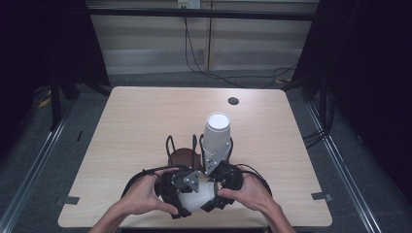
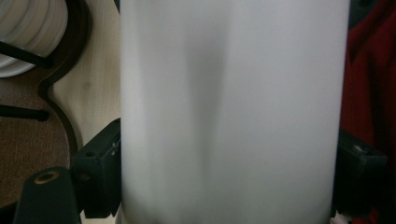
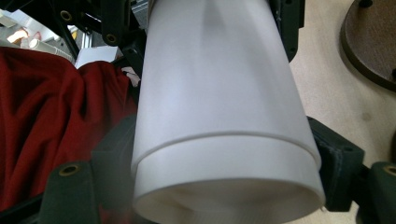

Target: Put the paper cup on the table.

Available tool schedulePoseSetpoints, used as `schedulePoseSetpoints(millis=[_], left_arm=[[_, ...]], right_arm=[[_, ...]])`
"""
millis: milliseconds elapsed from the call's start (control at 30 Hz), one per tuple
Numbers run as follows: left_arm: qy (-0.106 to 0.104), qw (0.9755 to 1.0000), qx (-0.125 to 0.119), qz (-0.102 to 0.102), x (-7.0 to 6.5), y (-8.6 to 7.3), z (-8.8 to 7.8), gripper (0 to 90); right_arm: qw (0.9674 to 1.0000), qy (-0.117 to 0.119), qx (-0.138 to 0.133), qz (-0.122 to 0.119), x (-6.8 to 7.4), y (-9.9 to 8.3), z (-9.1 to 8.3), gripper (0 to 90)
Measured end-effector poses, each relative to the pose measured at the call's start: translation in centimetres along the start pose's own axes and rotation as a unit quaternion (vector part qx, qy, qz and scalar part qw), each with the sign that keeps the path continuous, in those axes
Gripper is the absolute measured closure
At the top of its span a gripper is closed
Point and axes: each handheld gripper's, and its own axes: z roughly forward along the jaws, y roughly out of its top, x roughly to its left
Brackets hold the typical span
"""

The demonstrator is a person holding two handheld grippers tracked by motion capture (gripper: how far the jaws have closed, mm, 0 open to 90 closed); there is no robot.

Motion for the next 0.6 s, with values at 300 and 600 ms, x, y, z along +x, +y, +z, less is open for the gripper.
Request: schedulePoseSetpoints(millis=[300,600], left_arm=[[-0.007,0.9998,-0.017,-0.007,0.3,-0.1,-0.1,13.5],[-0.009,0.9983,-0.056,-0.006,0.8,-1.0,-1.0,13.6]], right_arm=[[0.9999,0.007,-0.008,0.008,-0.2,-0.2,-0.2,25.2],[0.9998,0.006,-0.018,0.009,-0.3,-0.2,-0.4,25.5]])
